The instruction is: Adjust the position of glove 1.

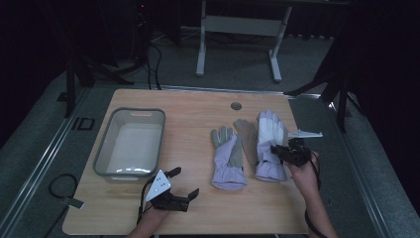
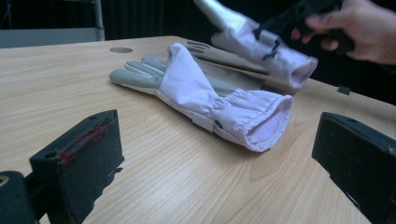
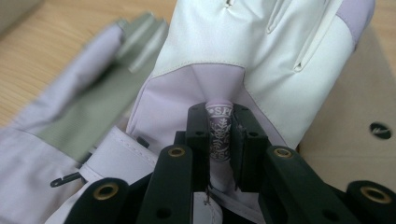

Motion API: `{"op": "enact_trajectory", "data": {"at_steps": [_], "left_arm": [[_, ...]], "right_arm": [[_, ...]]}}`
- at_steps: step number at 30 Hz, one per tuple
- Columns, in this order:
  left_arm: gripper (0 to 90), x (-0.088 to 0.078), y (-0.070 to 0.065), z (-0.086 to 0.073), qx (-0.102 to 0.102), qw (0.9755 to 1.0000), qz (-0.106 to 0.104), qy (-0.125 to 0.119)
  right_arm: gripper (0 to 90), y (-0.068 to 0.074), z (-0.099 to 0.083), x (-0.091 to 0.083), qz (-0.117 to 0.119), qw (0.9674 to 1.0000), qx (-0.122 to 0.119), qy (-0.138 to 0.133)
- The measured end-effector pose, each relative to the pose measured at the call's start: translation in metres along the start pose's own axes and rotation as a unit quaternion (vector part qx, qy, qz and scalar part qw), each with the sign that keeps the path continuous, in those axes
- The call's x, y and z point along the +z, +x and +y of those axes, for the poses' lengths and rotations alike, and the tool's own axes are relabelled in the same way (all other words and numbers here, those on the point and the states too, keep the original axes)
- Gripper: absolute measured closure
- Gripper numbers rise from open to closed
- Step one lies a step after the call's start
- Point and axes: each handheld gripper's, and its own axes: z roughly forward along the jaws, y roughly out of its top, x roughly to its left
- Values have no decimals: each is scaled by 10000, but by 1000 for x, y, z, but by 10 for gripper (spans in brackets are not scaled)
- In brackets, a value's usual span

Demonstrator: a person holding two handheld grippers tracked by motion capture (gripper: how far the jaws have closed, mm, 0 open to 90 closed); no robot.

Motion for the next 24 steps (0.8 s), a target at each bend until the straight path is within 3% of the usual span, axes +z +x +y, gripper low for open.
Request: {"op": "enact_trajectory", "data": {"at_steps": [7, 11, 14, 18, 20, 24], "left_arm": [[16, 0, 0, 0, 23, 10000, -4, 10], [16, 0, 0, 0, 31, 10000, 6, 6], [16, 0, -1, 0, 35, 10000, 12, 0], [16, 0, -1, 0, 40, 10000, 16, 0], [16, 0, -1, 0, 50, 10000, 17, 1], [16, 0, -1, 0, 47, 10000, 20, 2]], "right_arm": [[787, 18, 26, -28, -48, 9994, -109, -312], [786, 41, 45, -41, -57, 9984, -231, -511], [786, 56, 53, -43, -158, 9976, -334, -589], [785, 72, 60, -42, -98, 9971, -416, -626], [786, 89, 63, -37, -66, 9970, -466, -607], [785, 104, 63, -29, -45, 9972, -420, -612]]}}
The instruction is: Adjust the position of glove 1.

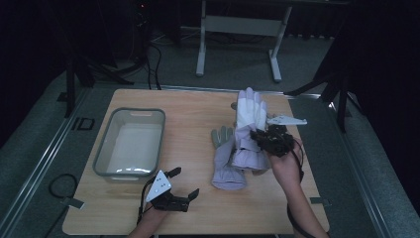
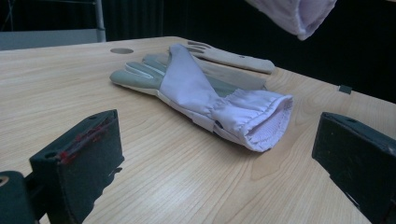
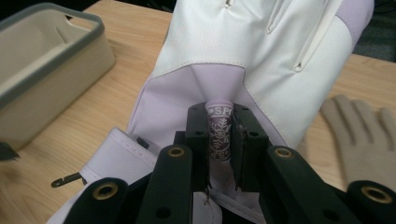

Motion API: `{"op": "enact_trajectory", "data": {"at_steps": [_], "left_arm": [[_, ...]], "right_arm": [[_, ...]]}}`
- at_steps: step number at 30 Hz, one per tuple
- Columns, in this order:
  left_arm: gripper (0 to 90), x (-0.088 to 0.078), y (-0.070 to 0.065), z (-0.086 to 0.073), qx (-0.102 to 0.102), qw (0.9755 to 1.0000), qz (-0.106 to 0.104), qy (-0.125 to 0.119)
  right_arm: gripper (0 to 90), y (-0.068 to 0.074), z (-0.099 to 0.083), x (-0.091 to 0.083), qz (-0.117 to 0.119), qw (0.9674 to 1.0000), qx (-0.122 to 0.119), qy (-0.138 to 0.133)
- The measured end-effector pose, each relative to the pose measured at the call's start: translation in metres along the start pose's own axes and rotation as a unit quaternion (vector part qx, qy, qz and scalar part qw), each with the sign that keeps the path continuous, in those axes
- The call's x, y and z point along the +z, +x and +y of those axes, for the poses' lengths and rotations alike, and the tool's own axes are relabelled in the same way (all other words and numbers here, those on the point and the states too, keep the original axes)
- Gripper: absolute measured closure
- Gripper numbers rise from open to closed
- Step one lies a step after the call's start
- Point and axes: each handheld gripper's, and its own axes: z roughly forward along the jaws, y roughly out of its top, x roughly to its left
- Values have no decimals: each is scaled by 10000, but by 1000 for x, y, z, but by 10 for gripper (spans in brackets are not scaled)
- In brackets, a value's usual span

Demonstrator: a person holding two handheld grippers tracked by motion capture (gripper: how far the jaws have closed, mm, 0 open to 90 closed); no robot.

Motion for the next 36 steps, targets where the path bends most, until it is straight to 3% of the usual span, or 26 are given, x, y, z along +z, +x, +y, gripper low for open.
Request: {"op": "enact_trajectory", "data": {"at_steps": [4, 8, 13, 25, 30, 36], "left_arm": [[16, 0, 0, 0, 11, 10000, 6, 1], [16, 0, 0, 0, 6, 10000, 0, -10], [16, 0, 0, 0, 8, 10000, -7, 2], [16, 0, 0, 0, -3, 10000, -3, 5], [16, 0, 0, 0, 6, 10000, -7, 9], [16, 0, 0, 0, -4, 10000, 16, 3]], "right_arm": [[784, 27, -5, 19, 33, 9999, -82, 142], [784, 38, -12, 33, -2, 9993, -102, 352], [784, 40, -25, 45, 13, 9982, 32, 595], [776, 43, -44, 77, -95, 9944, -14, 1051], [770, 39, -54, 90, -72, 9933, 108, 1148], [770, 41, -60, 98, 53, 9928, 64, 1193]]}}
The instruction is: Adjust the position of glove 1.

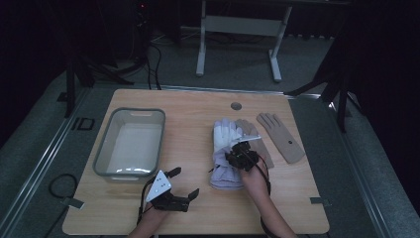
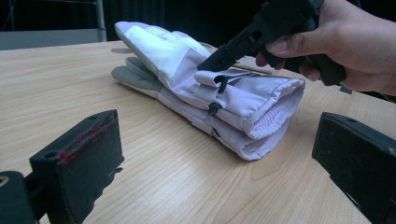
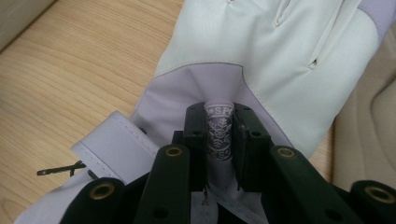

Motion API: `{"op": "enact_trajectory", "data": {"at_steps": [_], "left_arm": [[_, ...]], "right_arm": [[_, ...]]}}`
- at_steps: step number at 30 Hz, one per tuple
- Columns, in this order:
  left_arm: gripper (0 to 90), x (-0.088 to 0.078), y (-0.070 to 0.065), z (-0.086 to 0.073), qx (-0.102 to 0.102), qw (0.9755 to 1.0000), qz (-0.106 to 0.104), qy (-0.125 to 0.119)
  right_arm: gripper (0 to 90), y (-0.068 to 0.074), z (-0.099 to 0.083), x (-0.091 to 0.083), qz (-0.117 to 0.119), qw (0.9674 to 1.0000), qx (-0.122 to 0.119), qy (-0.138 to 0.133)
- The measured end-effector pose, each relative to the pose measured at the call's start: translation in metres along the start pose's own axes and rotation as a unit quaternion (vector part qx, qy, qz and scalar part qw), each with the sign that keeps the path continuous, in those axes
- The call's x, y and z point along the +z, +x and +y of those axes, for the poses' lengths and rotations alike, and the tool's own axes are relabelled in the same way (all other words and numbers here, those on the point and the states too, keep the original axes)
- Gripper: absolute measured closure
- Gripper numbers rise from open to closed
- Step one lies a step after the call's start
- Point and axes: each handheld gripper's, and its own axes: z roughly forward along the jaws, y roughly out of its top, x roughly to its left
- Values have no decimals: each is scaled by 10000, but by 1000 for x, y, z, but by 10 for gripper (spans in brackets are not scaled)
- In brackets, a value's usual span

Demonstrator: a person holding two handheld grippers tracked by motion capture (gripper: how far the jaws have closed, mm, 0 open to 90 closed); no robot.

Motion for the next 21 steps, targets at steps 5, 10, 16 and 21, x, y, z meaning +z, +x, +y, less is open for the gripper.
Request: {"op": "enact_trajectory", "data": {"at_steps": [5, 10, 16, 21], "left_arm": [[16, 0, 0, 0, -8, 10000, 7, -3], [16, 0, 0, 0, -3, 10000, 12, 11], [16, 0, -1, 3, -8, 9998, 94, 161], [17, -2, -7, 21, -69, 9997, 183, 139]], "right_arm": [[747, 5, 2, 1, 43, 9998, -191, 22], [688, 1, 4, -4, 76, 9997, -219, 0], [431, -8, 7, -20, 186, 9991, -221, -299], [159, -23, 7, -47, 186, 9964, -362, -744]]}}
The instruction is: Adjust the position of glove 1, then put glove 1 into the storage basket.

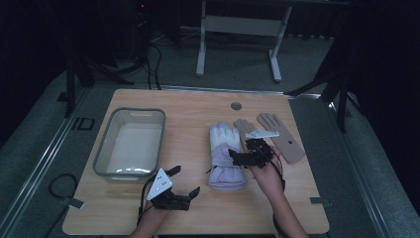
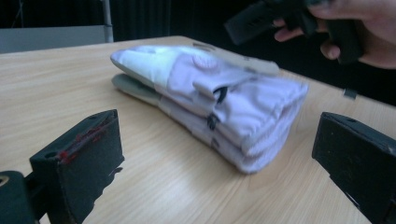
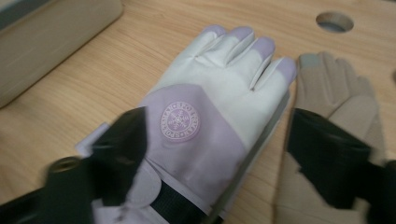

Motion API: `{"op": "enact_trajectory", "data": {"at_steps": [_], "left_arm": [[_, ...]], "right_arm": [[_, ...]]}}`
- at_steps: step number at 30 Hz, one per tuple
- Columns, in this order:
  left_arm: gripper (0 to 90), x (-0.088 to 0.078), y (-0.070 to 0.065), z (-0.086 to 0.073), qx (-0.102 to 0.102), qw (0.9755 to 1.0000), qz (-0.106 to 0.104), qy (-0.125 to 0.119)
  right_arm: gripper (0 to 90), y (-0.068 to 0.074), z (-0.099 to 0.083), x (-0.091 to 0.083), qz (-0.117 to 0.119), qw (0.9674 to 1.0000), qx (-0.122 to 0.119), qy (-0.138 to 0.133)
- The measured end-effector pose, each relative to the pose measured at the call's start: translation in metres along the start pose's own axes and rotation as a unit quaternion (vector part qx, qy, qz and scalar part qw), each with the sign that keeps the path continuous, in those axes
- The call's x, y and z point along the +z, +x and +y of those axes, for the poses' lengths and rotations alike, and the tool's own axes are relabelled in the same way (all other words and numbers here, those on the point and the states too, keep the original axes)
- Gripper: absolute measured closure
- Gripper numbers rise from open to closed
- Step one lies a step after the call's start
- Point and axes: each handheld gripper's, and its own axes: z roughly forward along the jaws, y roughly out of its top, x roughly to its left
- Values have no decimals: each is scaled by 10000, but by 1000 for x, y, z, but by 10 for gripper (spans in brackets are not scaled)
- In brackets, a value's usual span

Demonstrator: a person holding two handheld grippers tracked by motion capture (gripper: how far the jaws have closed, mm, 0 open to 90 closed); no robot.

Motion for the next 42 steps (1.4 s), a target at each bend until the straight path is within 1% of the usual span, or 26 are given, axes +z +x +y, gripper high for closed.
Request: {"op": "enact_trajectory", "data": {"at_steps": [1, 2, 4, 5, 8, 11, 12, 14, 15, 16, 17, 18, 19, 20, 21, 22, 23, 24, 25, 27, 30, 31, 34, 38, 40, 42], "left_arm": [[55, 0, -1, 4, -33, 10000, 60, 25], [68, 1, -2, 8, -74, 9999, 52, 45], [69, 3, -3, 15, -240, 9996, -129, 119], [69, 5, -4, 18, -275, 9993, -144, 204], [69, 14, -6, 28, -221, 9985, -98, 484], [70, 25, -7, 36, -352, 9963, -201, 752], [83, 29, -8, 39, -319, 9957, -169, 850], [131, 37, -10, 42, -179, 9951, -117, 967], [142, 37, -10, 42, -179, 9951, -117, 967], [142, 46, -11, 45, -195, 9932, -109, 1141], [150, 51, -11, 47, -204, 9919, -51, 1254], [167, 55, -12, 47, -194, 9908, -26, 1343], [201, 59, -12, 47, -227, 9895, 49, 1426], [211, 64, -13, 47, -280, 9879, 107, 1523], [211, 64, -13, 47, -280, 9879, 107, 1523], [211, 71, -13, 45, -371, 9846, 180, 1701], [241, 74, -13, 44, -397, 9839, 234, 1728], [242, 77, -13, 42, -451, 9826, 247, 1783], [242, 80, -13, 40, -496, 9810, 258, 1859], [243, 85, -14, 36, -445, 9781, 270, 2017], [242, 91, -13, 28, -525, 9739, 213, 2197], [242, 92, -13, 27, -519, 9735, 208, 2217], [241, 95, -13, 24, -560, 9729, 200, 2233], [242, 97, -10, 20, -660, 9716, 170, 2266], [242, 97, -10, 19, -674, 9714, 172, 2270], [242, 98, -10, 17, -711, 9711, 155, 2274]], "right_arm": [[133, -3, 0, -3, 55, 10000, 0, -31], [139, -6, -1, -5, 95, 9999, -30, -97], [137, -12, -5, -8, 195, 9995, -191, -150], [137, -15, -8, -9, 266, 9990, -254, -269], [142, -20, -17, -9, 215, 9981, -395, -415], [134, -25, -22, -8, 280, 9988, -68, -399], [109, -26, -24, -7, 328, 9986, 3, -410], [98, -25, -25, -8, 386, 9975, 13, -588], [98, -25, -25, -8, 386, 9975, 13, -588], [108, -24, -25, -8, 482, 9968, 28, -641], [270, -23, -23, -7, 300, 9973, 16, -669], [355, -22, -22, -7, 238, 9975, -43, -658], [397, -22, -21, -5, 177, 9977, -74, -647], [462, -21, -21, -3, 179, 9980, -57, -600], [462, -21, -21, -3, 179, 9980, -57, -600], [486, -21, -20, 1, 201, 9983, -47, -539], [504, -19, -21, 7, 170, 9987, -58, -470], [493, -19, -22, 10, 191, 9990, -43, -400], [493, -18, -24, 13, 93, 9994, -39, -332], [473, -17, -28, 19, -23, 9998, -116, -176], [451, -17, -37, 29, -74, 9999, -65, 85], [451, -18, -40, 34, -76, 9998, 9, 193], [444, -21, -44, 40, -55, 9993, 244, 276], [418, -25, -47, 48, -3, 9980, 456, 427], [415, -28, -48, 51, 128, 9968, 618, 490], [425, -30, -49, 53, 191, 9963, 650, 523]]}}
